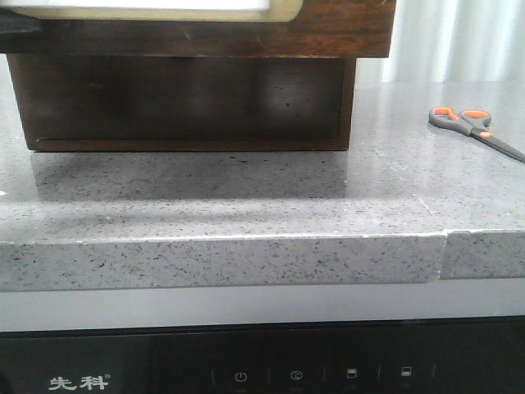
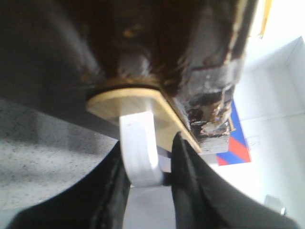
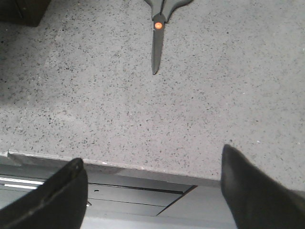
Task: Put scissors in drawer with both arms
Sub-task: 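Pull the drawer open toward the robot with the left gripper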
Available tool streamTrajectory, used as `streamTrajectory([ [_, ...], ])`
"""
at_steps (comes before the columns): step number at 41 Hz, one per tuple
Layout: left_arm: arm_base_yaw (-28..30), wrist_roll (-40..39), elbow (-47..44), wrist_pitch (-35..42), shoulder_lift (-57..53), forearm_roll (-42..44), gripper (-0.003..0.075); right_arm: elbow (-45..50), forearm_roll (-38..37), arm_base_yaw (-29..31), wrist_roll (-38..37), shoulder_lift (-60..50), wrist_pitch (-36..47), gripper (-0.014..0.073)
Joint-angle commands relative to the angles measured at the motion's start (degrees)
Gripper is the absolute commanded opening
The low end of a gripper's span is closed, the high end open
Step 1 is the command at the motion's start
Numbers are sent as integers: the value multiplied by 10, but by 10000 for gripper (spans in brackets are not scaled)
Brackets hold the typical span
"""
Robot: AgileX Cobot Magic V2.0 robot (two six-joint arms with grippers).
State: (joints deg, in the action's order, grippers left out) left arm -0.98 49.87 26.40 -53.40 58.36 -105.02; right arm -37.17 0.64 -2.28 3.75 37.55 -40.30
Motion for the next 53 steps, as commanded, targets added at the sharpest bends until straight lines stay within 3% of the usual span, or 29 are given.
streamTrajectory([
  [1, -2, 39, 15, -28, -10, 1, 291, -14, -6, 3, 2, 3, 32, 594],
  [5, -2, 39, 15, -26, -10, 4, 444, -14, -6, 3, 2, 3, 33, 594],
  [9, -2, 39, 15, -23, -10, 14, 532, -14, -6, 3, 2, 3, 33, 594],
  [19, -2, 39, 15, -29, -23, 51, 544, -14, -6, 3, 2, 3, 32, 594],
  [29, -2, 0, 15, -19, -109, 106, 544, -14, -6, 3, 2, 3, 32, 594],
  [37, -2, -110, 57, 8, -166, 306, 544, -14, -6, 3, 2, 3, 32, 594],
  [46, -7, -200, 200, -58, -184, 485, 544, -14, -6, 3, 2, 3, 32, 594],
  [53, -96, -262, 296, -47, -176, 624, 544, -14, -6, 3, 2, 3, 32, 594],
])
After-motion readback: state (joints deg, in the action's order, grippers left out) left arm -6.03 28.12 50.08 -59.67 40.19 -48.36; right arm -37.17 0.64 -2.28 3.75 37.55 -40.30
